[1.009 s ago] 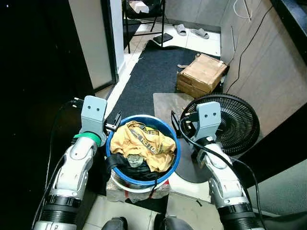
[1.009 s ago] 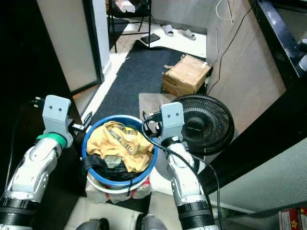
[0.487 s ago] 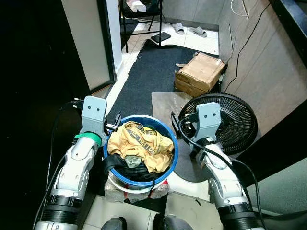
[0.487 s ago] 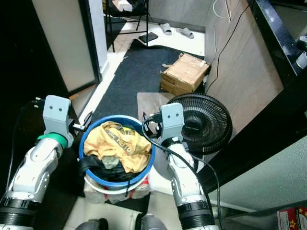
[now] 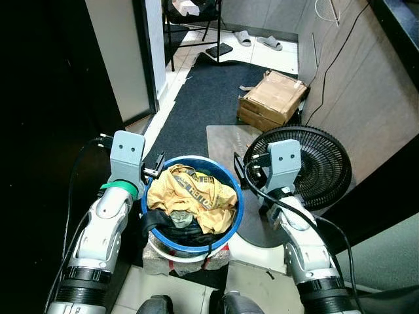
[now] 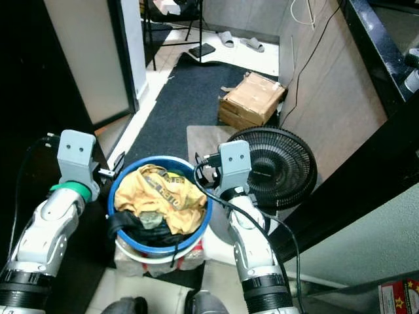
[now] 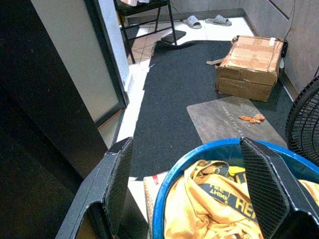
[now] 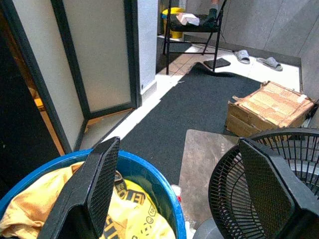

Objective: Clothes washing

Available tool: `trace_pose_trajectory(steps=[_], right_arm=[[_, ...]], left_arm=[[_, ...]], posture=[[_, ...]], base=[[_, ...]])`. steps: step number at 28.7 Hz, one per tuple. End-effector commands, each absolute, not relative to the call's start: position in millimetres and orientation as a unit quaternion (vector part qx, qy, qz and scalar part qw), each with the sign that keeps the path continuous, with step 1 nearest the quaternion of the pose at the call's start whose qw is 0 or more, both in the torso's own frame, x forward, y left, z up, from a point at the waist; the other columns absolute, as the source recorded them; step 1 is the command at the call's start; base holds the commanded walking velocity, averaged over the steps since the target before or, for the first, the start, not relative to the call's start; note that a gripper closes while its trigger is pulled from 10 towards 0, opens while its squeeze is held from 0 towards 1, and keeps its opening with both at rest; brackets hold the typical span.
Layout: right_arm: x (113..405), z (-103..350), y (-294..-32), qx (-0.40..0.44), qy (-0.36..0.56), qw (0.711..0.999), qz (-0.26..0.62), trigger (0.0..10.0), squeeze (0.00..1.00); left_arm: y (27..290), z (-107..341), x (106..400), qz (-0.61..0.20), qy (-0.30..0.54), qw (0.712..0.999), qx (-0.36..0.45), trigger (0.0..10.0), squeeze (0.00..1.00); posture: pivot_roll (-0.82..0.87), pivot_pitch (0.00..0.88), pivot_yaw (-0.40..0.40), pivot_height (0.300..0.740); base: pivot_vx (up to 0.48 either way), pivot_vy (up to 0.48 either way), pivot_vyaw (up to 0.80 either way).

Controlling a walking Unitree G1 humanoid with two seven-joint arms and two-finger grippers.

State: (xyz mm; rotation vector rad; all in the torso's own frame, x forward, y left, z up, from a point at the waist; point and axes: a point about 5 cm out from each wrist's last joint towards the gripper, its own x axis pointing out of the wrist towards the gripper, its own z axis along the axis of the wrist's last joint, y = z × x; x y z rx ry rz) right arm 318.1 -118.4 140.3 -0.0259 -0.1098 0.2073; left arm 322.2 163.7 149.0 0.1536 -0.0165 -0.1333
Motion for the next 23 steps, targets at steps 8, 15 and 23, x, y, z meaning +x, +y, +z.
trace_pose_trajectory(steps=[8,15,23], right_arm=[[317.8,137.1,-118.7,-0.005,-0.048,0.994,0.102,10.0,0.0],[317.7,137.4,-118.3,-0.005,-0.048,0.994,0.103,10.0,0.0],[317.6,137.6,-118.1,-0.004,-0.048,0.993,0.104,10.0,0.0]], left_arm=[[166.2,140.4,319.7,-0.063,0.007,0.995,0.078,10.0,0.0],[166.7,140.2,319.7,-0.063,0.007,0.995,0.078,10.0,0.0],[167.1,140.1,319.7,-0.062,0.007,0.995,0.079,10.0,0.0]], posture=[[-0.03,0.08,0.022,0.64],[-0.03,0.082,0.022,0.61],[-0.03,0.083,0.021,0.585]], base=[[0.0,0.0,0.0],[0.0,0.0,0.0],[0.0,0.0,0.0]])
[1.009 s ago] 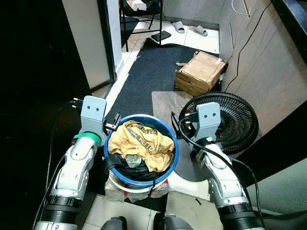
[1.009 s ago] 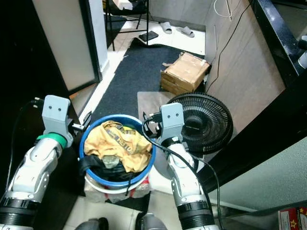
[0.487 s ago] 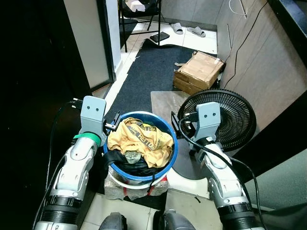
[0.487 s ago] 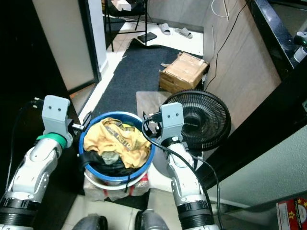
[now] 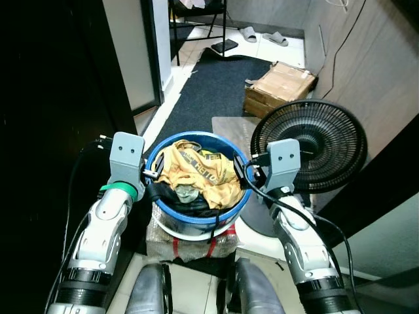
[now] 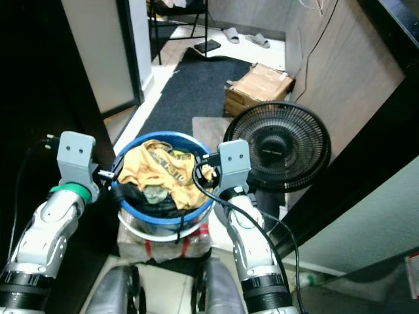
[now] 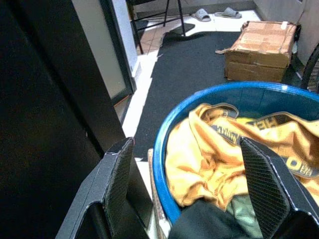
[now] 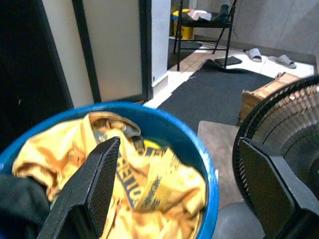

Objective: Clothes washing

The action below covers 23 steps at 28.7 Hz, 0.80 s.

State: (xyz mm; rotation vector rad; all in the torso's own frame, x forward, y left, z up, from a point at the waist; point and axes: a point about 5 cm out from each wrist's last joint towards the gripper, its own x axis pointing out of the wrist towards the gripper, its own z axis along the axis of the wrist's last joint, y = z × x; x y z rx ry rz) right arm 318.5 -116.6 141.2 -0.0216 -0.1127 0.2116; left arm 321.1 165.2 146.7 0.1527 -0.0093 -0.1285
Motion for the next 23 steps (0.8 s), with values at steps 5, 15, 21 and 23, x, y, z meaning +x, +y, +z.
trace_pose_trajectory(steps=[5,15,21,23], right_arm=[[317.8,137.4,-118.4,-0.004,-0.048,0.993,0.104,10.0,0.0],[317.8,137.3,-118.3,-0.004,-0.048,0.993,0.105,10.0,0.0],[317.8,136.5,-118.2,-0.006,-0.047,0.993,0.107,10.0,0.0],[317.9,136.4,-118.1,-0.006,-0.047,0.993,0.107,10.0,0.0]], left_arm=[[167.1,140.2,319.9,-0.061,0.007,0.995,0.079,10.0,0.0],[166.7,139.9,320.1,-0.063,0.007,0.995,0.08,10.0,0.0],[166.2,139.6,320.0,-0.064,0.007,0.995,0.081,10.0,0.0],[166.1,139.4,320.0,-0.064,0.007,0.995,0.081,10.0,0.0]], posture=[[-0.03,0.083,0.021,0.575],[-0.03,0.078,0.021,0.545],[-0.03,0.074,0.02,0.52],[-0.03,0.074,0.02,0.51]], base=[[0.0,0.0,0.0],[0.0,0.0,0.0],[0.0,0.0,0.0],[0.0,0.0,0.0]])
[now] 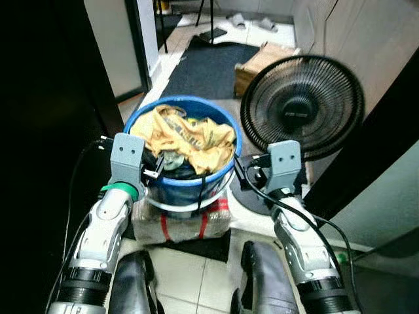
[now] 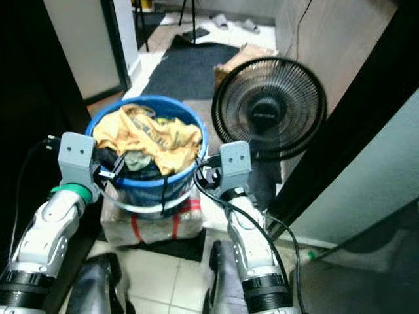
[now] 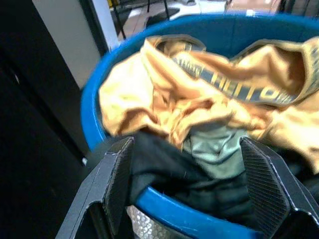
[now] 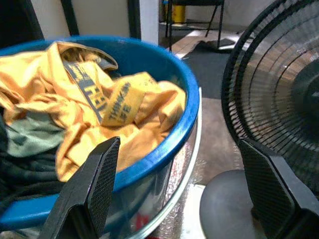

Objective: Clothes washing

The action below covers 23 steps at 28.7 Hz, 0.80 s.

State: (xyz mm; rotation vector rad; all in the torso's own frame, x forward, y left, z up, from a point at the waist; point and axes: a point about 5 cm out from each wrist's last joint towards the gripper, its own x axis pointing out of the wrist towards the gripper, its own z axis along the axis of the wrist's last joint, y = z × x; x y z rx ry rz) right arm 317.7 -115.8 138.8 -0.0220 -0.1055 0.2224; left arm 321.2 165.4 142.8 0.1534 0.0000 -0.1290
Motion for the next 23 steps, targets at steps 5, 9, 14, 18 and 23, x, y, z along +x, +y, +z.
trace_pose_trajectory(steps=[5,9,14,18,23], right_arm=[[318.8,138.4,-118.8,-0.008,-0.052,0.993,0.105,10.0,0.0],[323.5,148.4,-122.9,-0.006,-0.07,0.993,0.098,10.0,0.0],[335.2,186.8,-127.8,0.007,-0.128,0.988,0.09,10.0,0.0],[340.8,220.5,-125.9,0.002,-0.183,0.979,0.093,10.0,0.0],[346.4,242.2,-121.9,-0.008,-0.218,0.971,0.094,10.0,0.0]], left_arm=[[167.6,141.8,321.5,-0.059,0.003,0.995,0.08,10.0,0.0],[171.9,154.2,327.1,-0.047,-0.008,0.997,0.058,10.0,0.0],[164.8,202.8,336.9,-0.06,-0.066,0.996,0.012,10.0,0.0],[141.4,229.3,336.0,-0.101,-0.1,0.99,0.006,10.0,0.0],[122.5,232.6,343.2,-0.115,-0.097,0.988,0.014,10.0,0.0]], posture=[[-0.03,0.068,0.018,0.49],[-0.02,0.068,0.018,0.475],[-0.02,0.065,0.019,0.475],[-0.02,0.069,0.022,0.475],[-0.02,0.071,0.018,0.475]], base=[[0.0,0.0,0.0],[0.0,0.0,0.0],[0.0,0.0,0.0],[0.0,0.0,0.0],[0.0,0.0,0.0]])
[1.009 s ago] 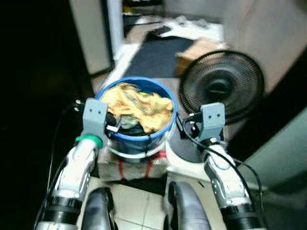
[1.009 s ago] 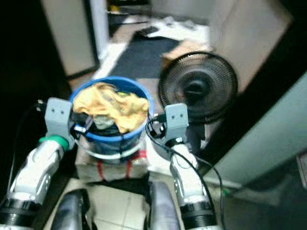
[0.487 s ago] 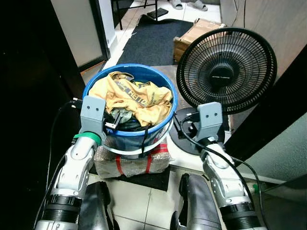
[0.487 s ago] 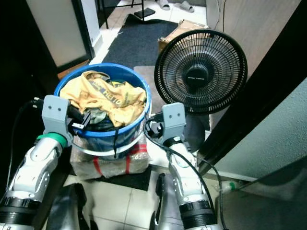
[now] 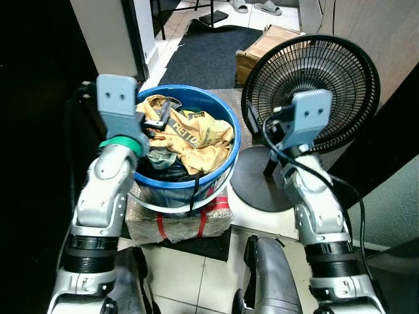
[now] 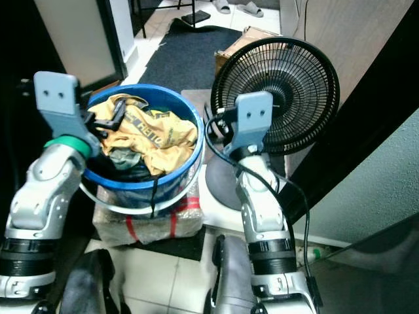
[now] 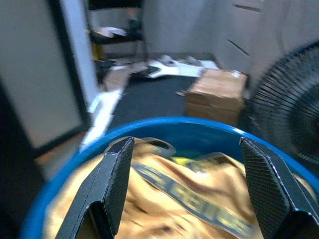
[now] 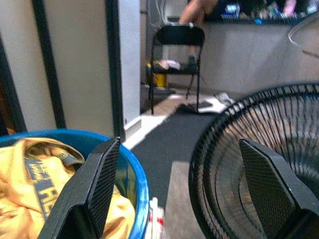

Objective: Clothes washing

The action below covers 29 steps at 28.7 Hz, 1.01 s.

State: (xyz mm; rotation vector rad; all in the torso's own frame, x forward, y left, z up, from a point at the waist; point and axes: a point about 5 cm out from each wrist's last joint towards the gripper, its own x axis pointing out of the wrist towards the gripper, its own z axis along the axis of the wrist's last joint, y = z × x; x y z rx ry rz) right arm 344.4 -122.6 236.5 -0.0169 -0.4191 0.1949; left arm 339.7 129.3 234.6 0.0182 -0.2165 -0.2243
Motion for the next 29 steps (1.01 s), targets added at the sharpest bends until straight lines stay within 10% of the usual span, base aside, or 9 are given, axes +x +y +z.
trace_pose_trajectory(steps=[1,9,29], right_arm=[[346.4,242.2,-121.9,-0.008,-0.218,0.971,0.094,10.0,0.0],[358.2,214.2,-100.5,-0.053,-0.119,0.977,0.166,10.0,0.0],[370.9,171.9,-113.4,-0.032,0.01,0.989,0.144,10.0,0.0]], left_arm=[[122.5,232.6,343.2,-0.115,-0.097,0.988,0.014,10.0,0.0],[94.6,219.7,357.8,-0.125,-0.015,0.992,-0.007,10.0,0.0],[186.1,127.3,352.9,0.014,0.227,0.974,-0.014,10.0,0.0]], posture=[[-0.02,0.071,0.018,0.475],[-0.01,0.087,0.02,0.475],[0.0,0.095,0.021,0.475]], base=[[0.0,0.0,0.0],[0.0,0.0,0.0],[0.0,0.0,0.0]])
